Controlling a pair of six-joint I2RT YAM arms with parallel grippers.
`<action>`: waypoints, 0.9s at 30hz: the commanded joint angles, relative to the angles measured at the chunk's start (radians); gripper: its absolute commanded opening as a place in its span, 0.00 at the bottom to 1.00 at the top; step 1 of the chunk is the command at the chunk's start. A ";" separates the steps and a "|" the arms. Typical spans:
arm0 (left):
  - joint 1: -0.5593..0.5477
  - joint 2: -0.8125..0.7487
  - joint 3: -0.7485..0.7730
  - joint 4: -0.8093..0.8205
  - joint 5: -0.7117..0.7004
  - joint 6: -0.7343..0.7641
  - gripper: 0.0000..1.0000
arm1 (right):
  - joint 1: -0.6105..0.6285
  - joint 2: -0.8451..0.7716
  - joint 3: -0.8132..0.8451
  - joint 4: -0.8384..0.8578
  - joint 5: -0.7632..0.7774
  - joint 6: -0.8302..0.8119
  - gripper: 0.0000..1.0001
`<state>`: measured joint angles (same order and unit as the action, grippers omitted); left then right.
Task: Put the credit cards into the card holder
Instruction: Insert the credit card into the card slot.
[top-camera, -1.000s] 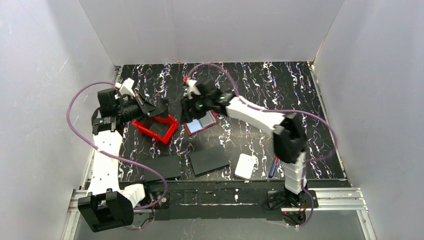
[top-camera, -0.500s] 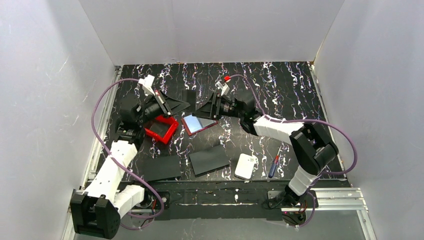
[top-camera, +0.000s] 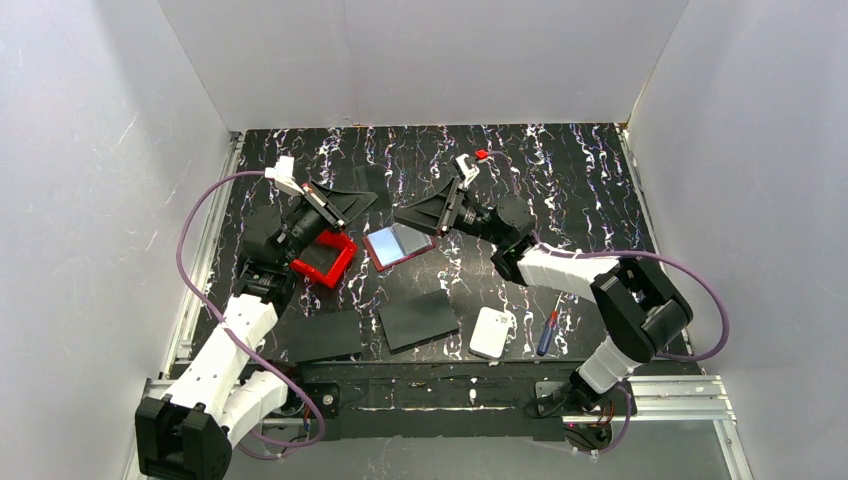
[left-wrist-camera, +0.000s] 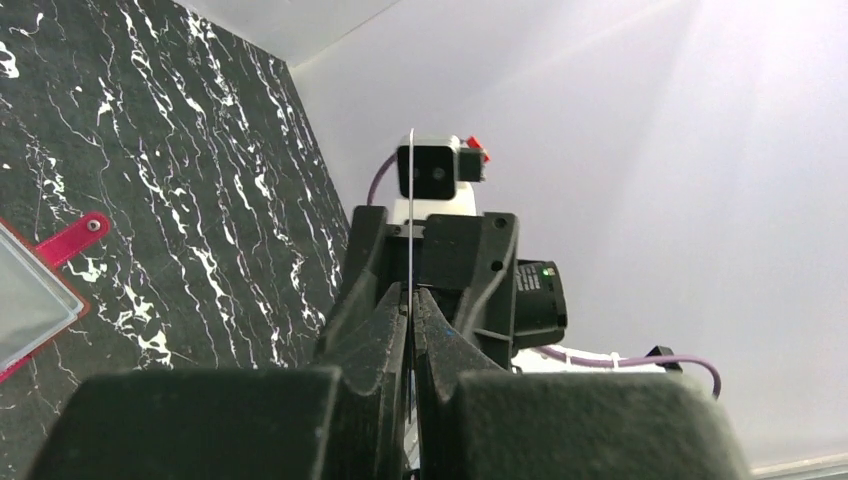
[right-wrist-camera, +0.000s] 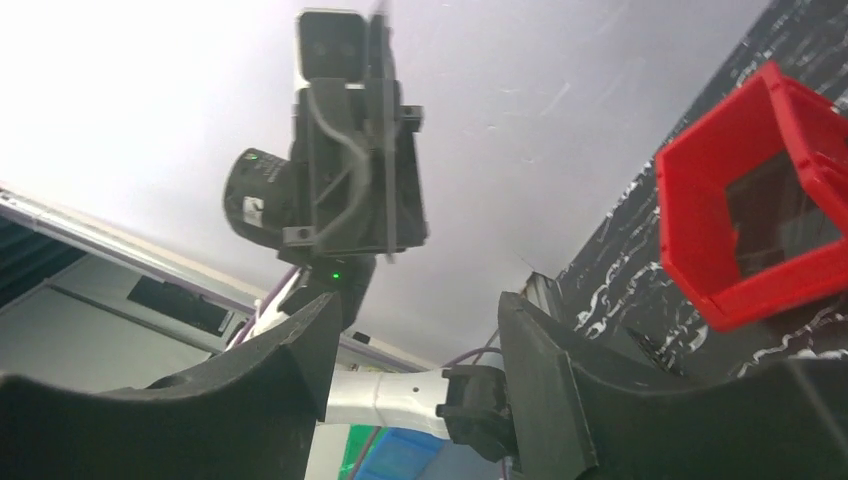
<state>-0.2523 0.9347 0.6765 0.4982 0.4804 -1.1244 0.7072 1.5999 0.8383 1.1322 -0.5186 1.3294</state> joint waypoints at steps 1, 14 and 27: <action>-0.003 -0.008 0.002 0.054 -0.027 -0.030 0.00 | 0.007 -0.040 0.053 0.103 0.031 0.016 0.65; -0.042 -0.004 -0.036 0.117 -0.049 -0.062 0.00 | 0.043 0.077 0.194 0.126 0.073 0.074 0.35; -0.053 0.019 0.031 -0.303 -0.059 0.173 0.51 | -0.120 0.056 0.162 -0.359 -0.063 -0.233 0.01</action>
<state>-0.2913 0.9663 0.6435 0.5029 0.4100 -1.1255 0.7084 1.6749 0.9836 1.0774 -0.4513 1.3333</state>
